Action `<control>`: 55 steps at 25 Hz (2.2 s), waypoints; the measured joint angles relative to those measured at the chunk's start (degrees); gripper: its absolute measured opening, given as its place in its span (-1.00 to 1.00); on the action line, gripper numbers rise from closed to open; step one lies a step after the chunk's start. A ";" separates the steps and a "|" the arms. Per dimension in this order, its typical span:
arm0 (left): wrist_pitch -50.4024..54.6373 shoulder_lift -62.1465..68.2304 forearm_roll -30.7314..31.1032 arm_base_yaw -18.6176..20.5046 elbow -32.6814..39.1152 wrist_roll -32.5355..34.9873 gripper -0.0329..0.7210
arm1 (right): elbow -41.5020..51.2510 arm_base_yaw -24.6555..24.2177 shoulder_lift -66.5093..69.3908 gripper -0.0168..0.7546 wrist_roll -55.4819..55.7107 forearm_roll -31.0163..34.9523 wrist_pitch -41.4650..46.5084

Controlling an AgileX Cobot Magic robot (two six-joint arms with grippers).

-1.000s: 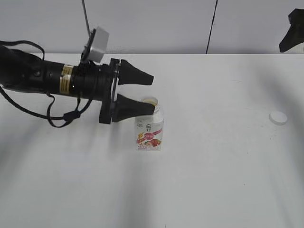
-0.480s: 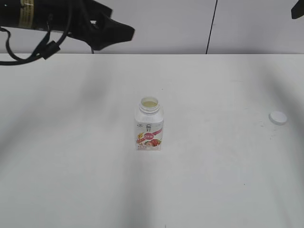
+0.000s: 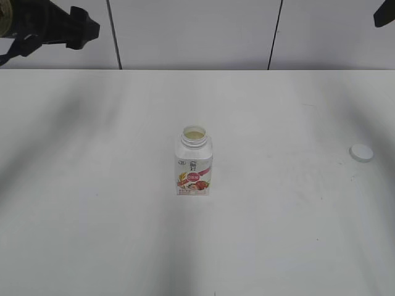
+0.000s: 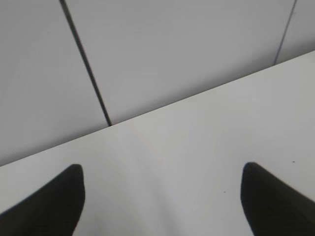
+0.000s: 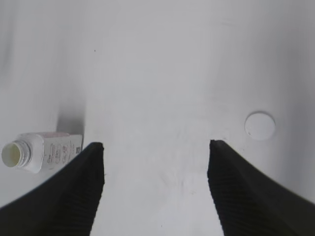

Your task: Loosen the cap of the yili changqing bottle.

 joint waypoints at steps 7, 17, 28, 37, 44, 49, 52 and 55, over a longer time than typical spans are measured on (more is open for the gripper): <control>14.55 0.19 -4.27 0.00 0.00 -0.12 0.65 | 0.00 0.00 -0.04 0.40 0.00 0.06 2.75; 32.33 0.19 -51.62 0.09 0.00 39.20 0.65 | -0.16 0.00 -0.12 0.40 0.00 0.12 2.89; 41.26 -7.80 -81.44 -1.71 0.00 65.14 0.64 | -0.22 0.00 -4.37 0.40 1.53 -0.73 3.07; 65.28 -12.77 -93.14 -1.71 0.00 75.74 0.64 | 6.12 0.00 -16.13 0.40 3.38 -5.11 3.13; 76.98 -17.73 -95.75 -1.71 0.00 76.01 0.64 | 23.72 0.00 -32.66 0.40 3.42 -6.41 3.13; 77.42 -23.21 -97.71 -1.71 0.00 77.46 0.63 | 34.07 0.00 -43.06 0.40 3.42 -7.16 3.18; 77.48 -28.43 -98.47 -1.71 0.40 77.80 0.63 | 38.53 0.00 -49.28 0.40 3.42 -7.55 3.24; 77.48 -34.86 -98.60 -1.71 3.43 78.62 0.59 | 41.46 0.00 -54.91 0.40 3.42 -9.26 3.30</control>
